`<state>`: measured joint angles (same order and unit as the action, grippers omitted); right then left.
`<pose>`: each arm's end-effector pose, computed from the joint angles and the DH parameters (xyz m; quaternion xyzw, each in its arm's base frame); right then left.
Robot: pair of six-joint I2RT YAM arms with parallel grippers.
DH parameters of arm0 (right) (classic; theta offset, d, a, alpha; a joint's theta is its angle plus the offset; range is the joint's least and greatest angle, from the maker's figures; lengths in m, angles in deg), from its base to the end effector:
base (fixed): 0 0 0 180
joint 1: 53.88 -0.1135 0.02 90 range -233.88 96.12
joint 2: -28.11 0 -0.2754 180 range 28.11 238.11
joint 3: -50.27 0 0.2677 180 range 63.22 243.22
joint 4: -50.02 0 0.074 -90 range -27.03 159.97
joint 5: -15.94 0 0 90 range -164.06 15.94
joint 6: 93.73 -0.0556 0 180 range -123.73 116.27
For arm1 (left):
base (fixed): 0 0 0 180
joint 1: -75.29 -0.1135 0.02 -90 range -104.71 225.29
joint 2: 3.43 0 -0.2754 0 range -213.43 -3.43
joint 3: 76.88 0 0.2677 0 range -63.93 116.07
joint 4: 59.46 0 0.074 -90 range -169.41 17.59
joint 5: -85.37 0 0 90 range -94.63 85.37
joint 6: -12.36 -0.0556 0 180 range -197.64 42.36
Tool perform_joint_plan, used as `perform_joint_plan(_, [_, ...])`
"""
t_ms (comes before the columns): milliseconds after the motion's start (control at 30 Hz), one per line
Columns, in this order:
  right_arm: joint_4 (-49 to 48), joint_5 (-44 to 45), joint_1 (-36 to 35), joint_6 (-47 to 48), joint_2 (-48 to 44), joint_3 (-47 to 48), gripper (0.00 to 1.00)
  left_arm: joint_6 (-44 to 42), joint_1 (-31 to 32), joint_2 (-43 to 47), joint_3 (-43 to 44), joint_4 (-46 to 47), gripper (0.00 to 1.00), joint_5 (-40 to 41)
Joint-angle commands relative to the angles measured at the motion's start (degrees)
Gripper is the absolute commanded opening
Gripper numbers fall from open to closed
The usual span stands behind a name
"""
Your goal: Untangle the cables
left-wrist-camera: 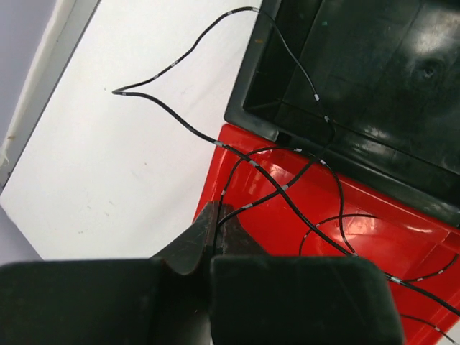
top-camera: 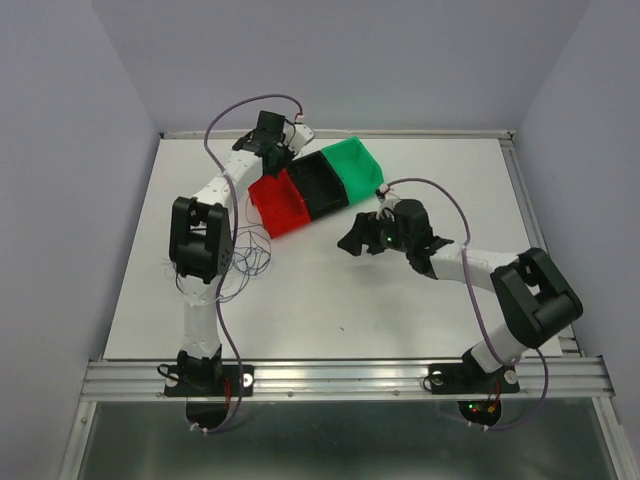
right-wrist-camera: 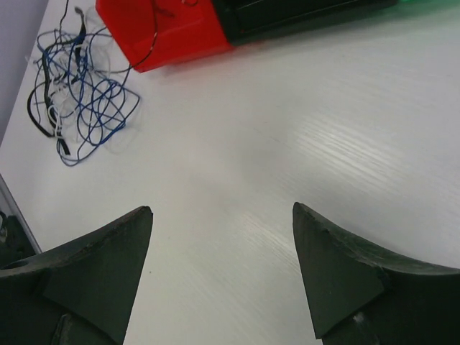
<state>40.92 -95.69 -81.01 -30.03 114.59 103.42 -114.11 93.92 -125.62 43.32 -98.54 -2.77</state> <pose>0.2945 0.1739 0.1897 -0.1079 0.8241 0.3805 0.4055 0.5046 -0.1682 0.2521 0.4150 0.8100 0.0788 0.4068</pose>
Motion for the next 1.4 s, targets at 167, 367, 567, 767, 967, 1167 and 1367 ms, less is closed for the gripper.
perform_joint_plan(167, [-8.8, -0.7, -12.0, 4.0, 15.7, 17.9, 0.84, 5.2, -1.8, 6.3, -2.7, 12.4, 0.0, -9.5])
perform_joint_plan(367, [-9.4, 2.4, -17.6, 8.1, 23.9, 27.8, 0.86, 6.9, -1.8, 5.1, -2.6, 12.5, 0.0, -11.8])
perform_joint_plan(567, [-9.2, 6.6, -18.5, 14.3, 30.7, 34.7, 0.79, 7.3, -1.9, 6.2, -4.2, 12.4, 0.0, -13.3])
perform_joint_plan(767, [-8.0, 11.8, -18.5, 18.2, 34.3, 39.9, 0.77, 7.5, -2.0, 7.0, -5.6, 11.9, 0.0, -13.7])
perform_joint_plan(967, [-4.4, 16.0, -18.5, 21.4, 36.7, 44.8, 0.75, 7.3, -2.0, 7.6, -6.2, 9.9, 0.0, -13.8])
perform_joint_plan(1167, [-1.4, 18.5, -18.5, 19.2, 40.0, 49.7, 0.46, 7.9, -1.9, 7.8, -9.3, 10.2, 0.0, -13.9])
perform_joint_plan(1367, [-0.5, 19.7, -18.5, 18.0, 41.7, 51.1, 0.34, 9.7, -2.0, 7.3, -12.4, 10.2, 0.0, -13.3])
